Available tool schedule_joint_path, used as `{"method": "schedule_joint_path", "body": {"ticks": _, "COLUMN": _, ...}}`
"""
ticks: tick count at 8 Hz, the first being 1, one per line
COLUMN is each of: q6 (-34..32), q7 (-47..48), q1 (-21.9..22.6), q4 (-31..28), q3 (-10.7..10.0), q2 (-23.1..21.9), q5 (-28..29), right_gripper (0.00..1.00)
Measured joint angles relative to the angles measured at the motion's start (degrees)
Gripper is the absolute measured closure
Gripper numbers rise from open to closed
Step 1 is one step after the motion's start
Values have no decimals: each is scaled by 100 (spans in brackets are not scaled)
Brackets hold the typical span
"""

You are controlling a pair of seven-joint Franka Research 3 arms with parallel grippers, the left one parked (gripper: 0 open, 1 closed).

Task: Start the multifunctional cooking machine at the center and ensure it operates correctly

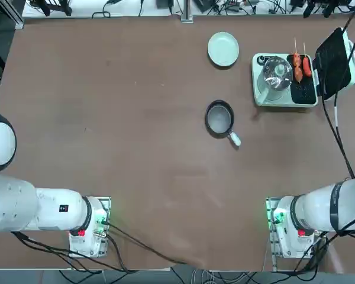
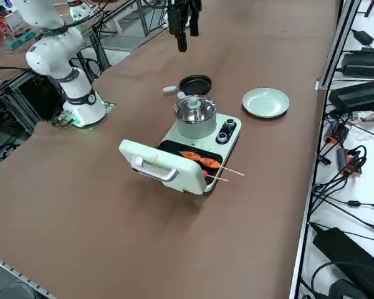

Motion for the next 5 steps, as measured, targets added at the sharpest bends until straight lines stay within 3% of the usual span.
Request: {"method": "schedule_joint_path", "body": {"ticks": 5, "q6": 1393, "q7": -140, "q1": 25, "q4": -166, "q3": 47, "q2": 1182, "q5": 3, "right_gripper": 1}}
